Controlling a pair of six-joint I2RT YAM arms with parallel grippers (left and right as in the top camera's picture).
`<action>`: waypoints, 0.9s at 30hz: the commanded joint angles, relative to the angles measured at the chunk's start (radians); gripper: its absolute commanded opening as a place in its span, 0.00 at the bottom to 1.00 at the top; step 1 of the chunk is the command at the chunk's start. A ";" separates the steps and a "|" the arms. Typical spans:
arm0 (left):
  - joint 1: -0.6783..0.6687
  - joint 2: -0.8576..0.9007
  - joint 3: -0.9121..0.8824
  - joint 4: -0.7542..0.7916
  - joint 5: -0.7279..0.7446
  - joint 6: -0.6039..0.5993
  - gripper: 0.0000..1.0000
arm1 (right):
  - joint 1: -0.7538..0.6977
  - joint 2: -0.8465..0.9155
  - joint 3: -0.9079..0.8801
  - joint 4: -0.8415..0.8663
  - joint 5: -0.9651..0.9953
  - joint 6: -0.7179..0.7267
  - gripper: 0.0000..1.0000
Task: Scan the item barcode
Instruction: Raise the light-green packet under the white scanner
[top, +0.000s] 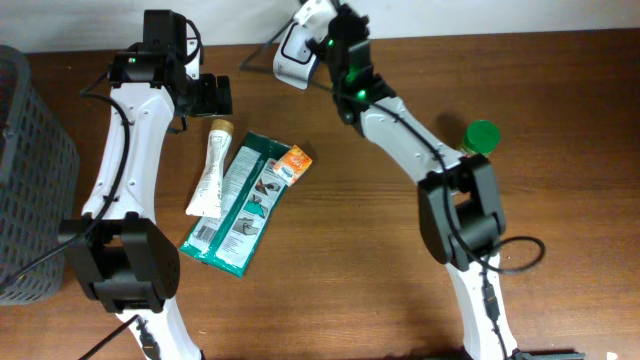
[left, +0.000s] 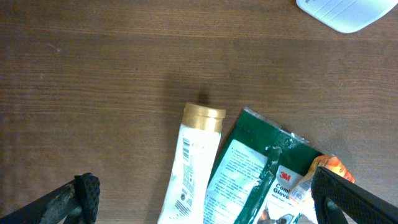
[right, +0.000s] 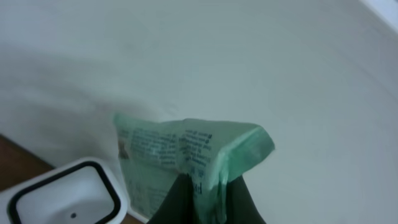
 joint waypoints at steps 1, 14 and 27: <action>0.004 -0.028 0.018 0.002 -0.007 0.012 0.99 | 0.021 0.038 0.015 0.097 0.011 -0.291 0.04; 0.004 -0.028 0.018 0.002 -0.007 0.013 0.99 | 0.021 0.066 0.015 0.072 -0.090 -0.446 0.04; 0.004 -0.028 0.018 0.002 -0.007 0.012 0.99 | 0.018 -0.140 0.015 -0.095 -0.055 -0.065 0.04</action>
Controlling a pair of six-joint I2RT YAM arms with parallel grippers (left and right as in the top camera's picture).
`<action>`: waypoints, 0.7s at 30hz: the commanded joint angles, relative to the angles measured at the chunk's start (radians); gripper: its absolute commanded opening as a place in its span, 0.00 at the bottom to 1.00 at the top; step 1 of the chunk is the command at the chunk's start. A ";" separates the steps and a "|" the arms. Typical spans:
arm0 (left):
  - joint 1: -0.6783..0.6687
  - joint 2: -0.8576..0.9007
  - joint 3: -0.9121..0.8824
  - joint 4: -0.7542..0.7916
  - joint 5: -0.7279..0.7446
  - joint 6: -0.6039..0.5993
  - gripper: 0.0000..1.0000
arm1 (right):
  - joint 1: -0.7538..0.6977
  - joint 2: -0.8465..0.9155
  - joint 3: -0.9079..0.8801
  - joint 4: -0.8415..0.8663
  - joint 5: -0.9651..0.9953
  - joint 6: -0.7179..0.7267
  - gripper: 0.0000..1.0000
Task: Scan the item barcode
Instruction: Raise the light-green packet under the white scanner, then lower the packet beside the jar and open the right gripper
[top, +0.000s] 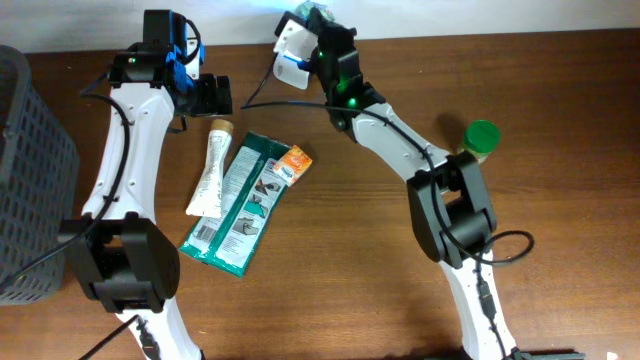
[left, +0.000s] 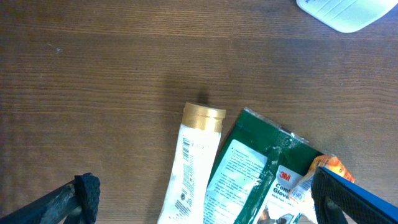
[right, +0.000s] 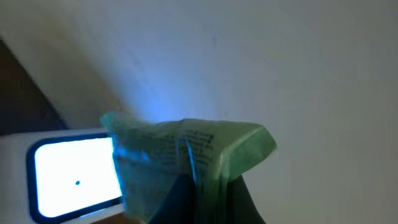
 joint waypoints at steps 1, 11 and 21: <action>0.004 -0.028 0.018 0.002 -0.007 0.012 0.99 | -0.004 -0.202 0.016 -0.116 0.022 0.242 0.04; 0.004 -0.028 0.018 0.002 -0.007 0.013 0.99 | -0.092 -0.588 0.016 -0.988 -0.039 0.981 0.04; 0.004 -0.029 0.018 0.002 -0.007 0.012 0.99 | -0.500 -0.677 -0.061 -1.699 -0.286 1.291 0.04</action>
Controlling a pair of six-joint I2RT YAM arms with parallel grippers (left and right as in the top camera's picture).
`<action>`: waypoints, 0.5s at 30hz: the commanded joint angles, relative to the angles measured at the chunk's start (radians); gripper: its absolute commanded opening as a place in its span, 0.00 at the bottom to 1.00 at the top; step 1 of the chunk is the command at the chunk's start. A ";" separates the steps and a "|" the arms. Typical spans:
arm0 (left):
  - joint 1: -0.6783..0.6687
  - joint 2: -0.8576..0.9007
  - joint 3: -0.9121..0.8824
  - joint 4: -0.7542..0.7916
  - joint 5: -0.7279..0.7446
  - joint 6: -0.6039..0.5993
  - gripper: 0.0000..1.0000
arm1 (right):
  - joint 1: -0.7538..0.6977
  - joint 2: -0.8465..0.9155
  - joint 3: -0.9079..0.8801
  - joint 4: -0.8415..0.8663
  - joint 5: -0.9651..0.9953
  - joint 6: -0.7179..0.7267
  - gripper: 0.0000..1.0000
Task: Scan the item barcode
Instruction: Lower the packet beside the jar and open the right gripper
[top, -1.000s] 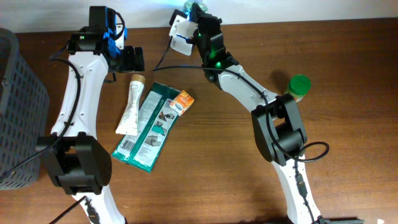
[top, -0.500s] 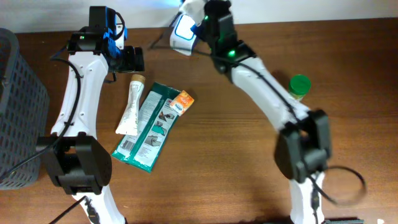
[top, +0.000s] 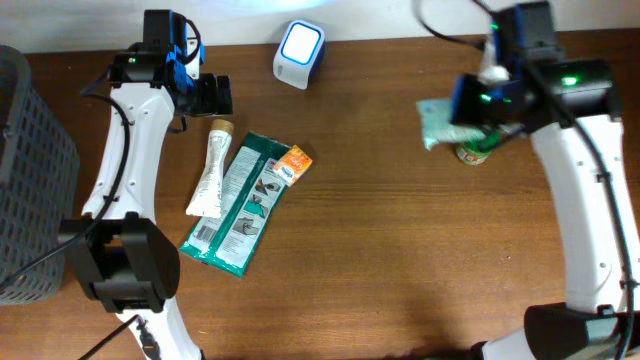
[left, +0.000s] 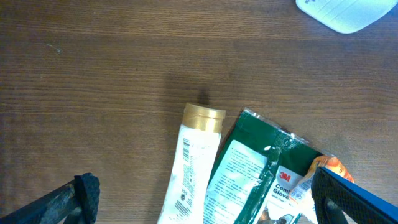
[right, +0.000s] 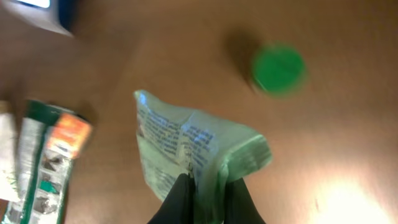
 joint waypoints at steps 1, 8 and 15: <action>0.004 -0.028 0.018 0.001 -0.007 0.012 0.99 | -0.142 0.015 -0.103 -0.025 -0.053 0.068 0.04; 0.004 -0.028 0.018 0.001 -0.007 0.013 0.99 | -0.311 0.015 -0.452 0.176 -0.082 0.046 0.04; 0.004 -0.028 0.018 0.001 -0.007 0.013 0.99 | -0.321 0.015 -0.659 0.450 -0.121 -0.008 0.27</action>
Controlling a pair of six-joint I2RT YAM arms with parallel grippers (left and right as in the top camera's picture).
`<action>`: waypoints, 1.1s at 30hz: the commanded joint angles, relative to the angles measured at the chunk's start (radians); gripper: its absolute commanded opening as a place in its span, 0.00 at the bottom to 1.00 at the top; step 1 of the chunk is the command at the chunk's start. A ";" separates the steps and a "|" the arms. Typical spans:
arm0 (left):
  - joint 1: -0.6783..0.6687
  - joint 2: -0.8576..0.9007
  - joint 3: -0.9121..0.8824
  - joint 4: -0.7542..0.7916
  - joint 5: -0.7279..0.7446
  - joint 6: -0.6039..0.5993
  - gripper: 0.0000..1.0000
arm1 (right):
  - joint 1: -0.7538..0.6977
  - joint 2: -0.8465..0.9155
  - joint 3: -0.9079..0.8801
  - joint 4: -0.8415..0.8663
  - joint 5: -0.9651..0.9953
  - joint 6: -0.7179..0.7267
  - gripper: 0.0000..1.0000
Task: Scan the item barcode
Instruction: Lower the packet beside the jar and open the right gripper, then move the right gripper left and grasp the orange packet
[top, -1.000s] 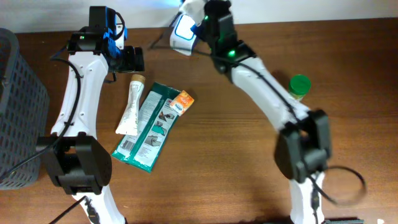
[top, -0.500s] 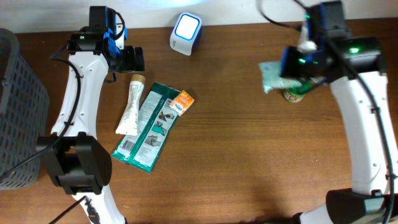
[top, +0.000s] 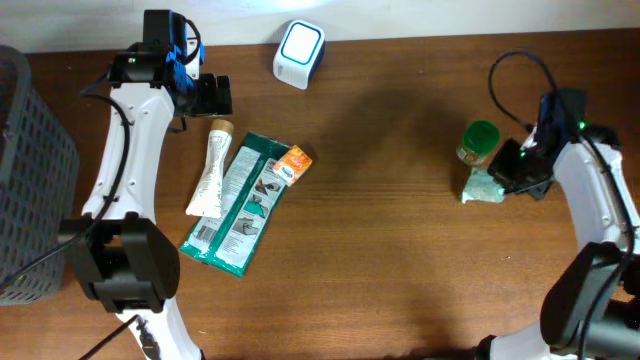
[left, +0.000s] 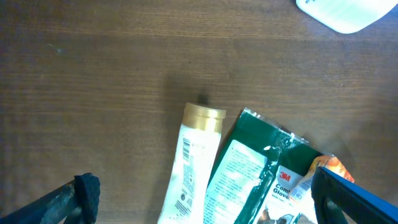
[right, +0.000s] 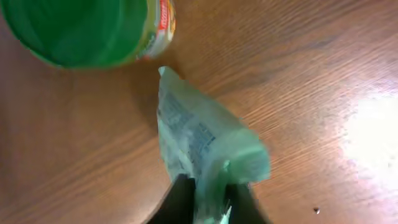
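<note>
My right gripper (top: 512, 172) is shut on a pale green packet (top: 482, 187), held low over the table just in front of a green-lidded jar (top: 480, 140). The right wrist view shows the packet (right: 205, 143) pinched between the dark fingers (right: 180, 199), with the jar (right: 87, 31) close above it. I cannot tell whether the packet touches the wood. The white scanner (top: 300, 42) stands at the back edge, far from the packet. My left gripper (top: 205, 95) hangs open over the top of a white tube (left: 193, 162).
A white tube (top: 210, 170), a dark green glove packet (top: 245, 205) and a small orange sachet (top: 293, 163) lie together left of centre. A grey mesh basket (top: 30, 170) stands at the left edge. A black cable (top: 510, 65) loops behind the right arm.
My right gripper, still shut on the green packet, was high and left of the jar; now it is low and further right, with the packet just in front of the jar. The left arm is unchanged.
My right gripper held the green packet up beside the scanner at the back. Then the scanner glowed blue onto the packet. Then the packet was away from the scanner, near the jar on the right, and now it is low beside that jar. The left arm stayed still throughout.
</note>
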 joint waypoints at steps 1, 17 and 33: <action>0.004 -0.028 0.018 0.001 -0.007 0.013 0.99 | -0.001 -0.010 -0.013 -0.004 -0.021 -0.057 0.40; 0.004 -0.028 0.018 0.001 -0.007 0.013 0.99 | 0.322 0.016 0.368 -0.055 -0.256 -0.053 0.52; 0.004 -0.028 0.018 0.001 -0.007 0.013 0.99 | 0.732 0.472 0.364 0.466 -0.244 0.359 0.35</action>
